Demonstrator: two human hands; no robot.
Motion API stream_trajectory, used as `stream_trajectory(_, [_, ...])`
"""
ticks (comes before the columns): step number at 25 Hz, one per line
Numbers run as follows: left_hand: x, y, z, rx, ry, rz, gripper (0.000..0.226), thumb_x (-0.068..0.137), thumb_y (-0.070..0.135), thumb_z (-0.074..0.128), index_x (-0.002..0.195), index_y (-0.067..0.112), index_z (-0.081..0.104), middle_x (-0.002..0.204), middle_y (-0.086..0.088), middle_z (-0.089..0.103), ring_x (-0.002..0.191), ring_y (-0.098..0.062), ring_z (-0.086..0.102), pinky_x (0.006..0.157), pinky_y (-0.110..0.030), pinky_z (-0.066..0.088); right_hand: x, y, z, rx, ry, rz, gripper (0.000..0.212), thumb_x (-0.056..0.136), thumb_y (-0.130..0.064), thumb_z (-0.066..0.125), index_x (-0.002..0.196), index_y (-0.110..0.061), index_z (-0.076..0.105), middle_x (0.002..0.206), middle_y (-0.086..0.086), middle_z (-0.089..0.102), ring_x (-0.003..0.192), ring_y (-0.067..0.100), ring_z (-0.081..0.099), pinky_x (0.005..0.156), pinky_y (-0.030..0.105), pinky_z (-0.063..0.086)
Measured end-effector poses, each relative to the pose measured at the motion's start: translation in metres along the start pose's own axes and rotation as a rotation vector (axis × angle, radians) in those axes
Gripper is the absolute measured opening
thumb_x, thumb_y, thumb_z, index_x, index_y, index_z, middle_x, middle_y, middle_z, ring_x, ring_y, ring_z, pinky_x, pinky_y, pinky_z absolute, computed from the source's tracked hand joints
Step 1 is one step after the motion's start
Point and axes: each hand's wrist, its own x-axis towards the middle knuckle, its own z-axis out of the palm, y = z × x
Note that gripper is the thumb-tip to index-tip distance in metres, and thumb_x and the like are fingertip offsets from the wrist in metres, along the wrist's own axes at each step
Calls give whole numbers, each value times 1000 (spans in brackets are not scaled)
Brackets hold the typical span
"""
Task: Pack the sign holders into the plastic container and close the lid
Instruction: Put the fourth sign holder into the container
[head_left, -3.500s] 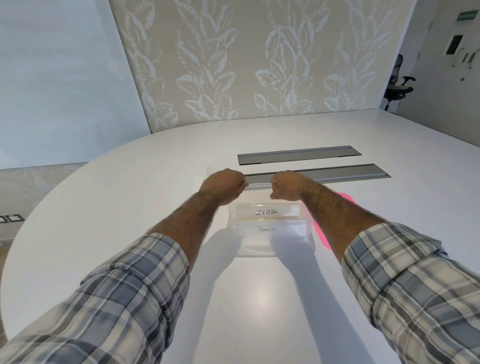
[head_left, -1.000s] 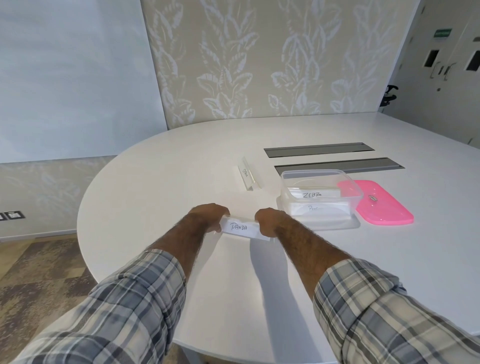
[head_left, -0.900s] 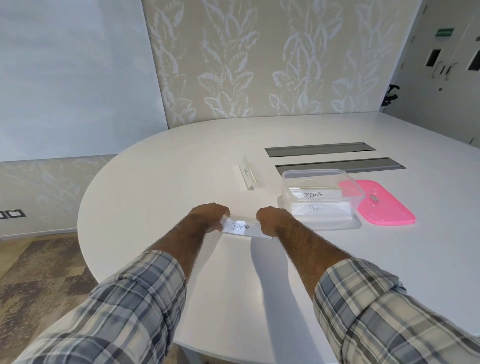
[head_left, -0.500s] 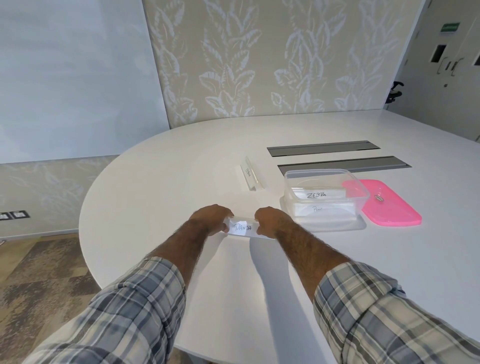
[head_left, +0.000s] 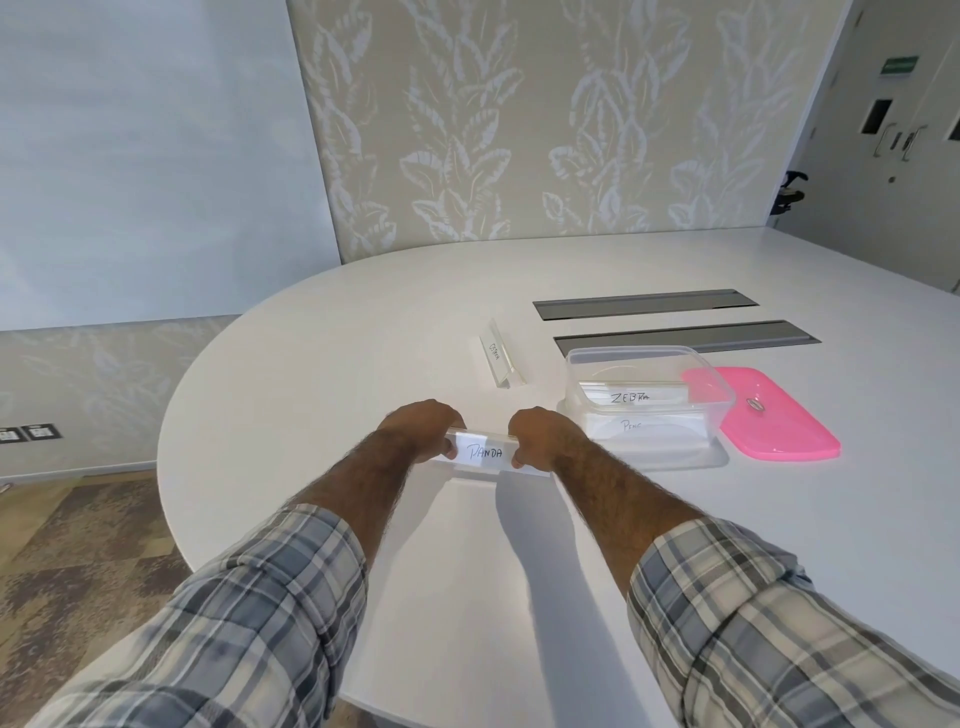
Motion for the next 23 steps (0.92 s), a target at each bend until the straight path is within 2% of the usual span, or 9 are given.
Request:
stream_trajectory(7, [8,29,-56,36,61,34,40,79,29,73,118,36,66,114,8,66,108,-18,60,77,-31,41,-2,24,-61,-21,54,-3,50,80,-26,73,125,-11,57,128,8,59,117,27,56,96,39,47])
stream_trajectory(13, [29,85,-90,40,124,95,42,79,32,74,120,35,65,113,7,66,107,-20,60,78,-33,44,-18,74,-114,-79,118,26,41,77,-27,75,114,-14,62,119,6,63,110,27,58,85,34,46])
stream_trajectory(16, [42,119,-95,30,146,115,39,79,32,73,118,35,66,111,6,67,105,-21,61,73,-30,42,-28,107,-130,-86,130,50,39,75,-24,77,110,-13,64,115,6,65,105,26,60,77,30,42])
stream_trajectory(19, [56,155,-93,33,162,133,42,81,33,73,122,34,64,117,4,65,108,-21,61,71,-28,42,-34,143,-136,-71,127,87,42,75,-24,78,113,-13,63,116,5,63,107,26,58,78,29,41])
stream_trajectory(21, [65,177,-88,39,170,144,43,83,34,72,125,32,63,120,2,64,107,-23,61,61,-25,40,-37,167,-137,-61,119,106,44,76,-24,78,115,-14,62,118,5,63,108,26,57,78,28,39])
stream_trajectory(23, [76,197,-82,39,184,152,45,83,33,72,127,29,62,124,0,63,111,-24,60,67,-26,42,-38,189,-135,-51,111,122,44,75,-24,78,115,-14,62,117,5,63,108,26,58,77,28,38])
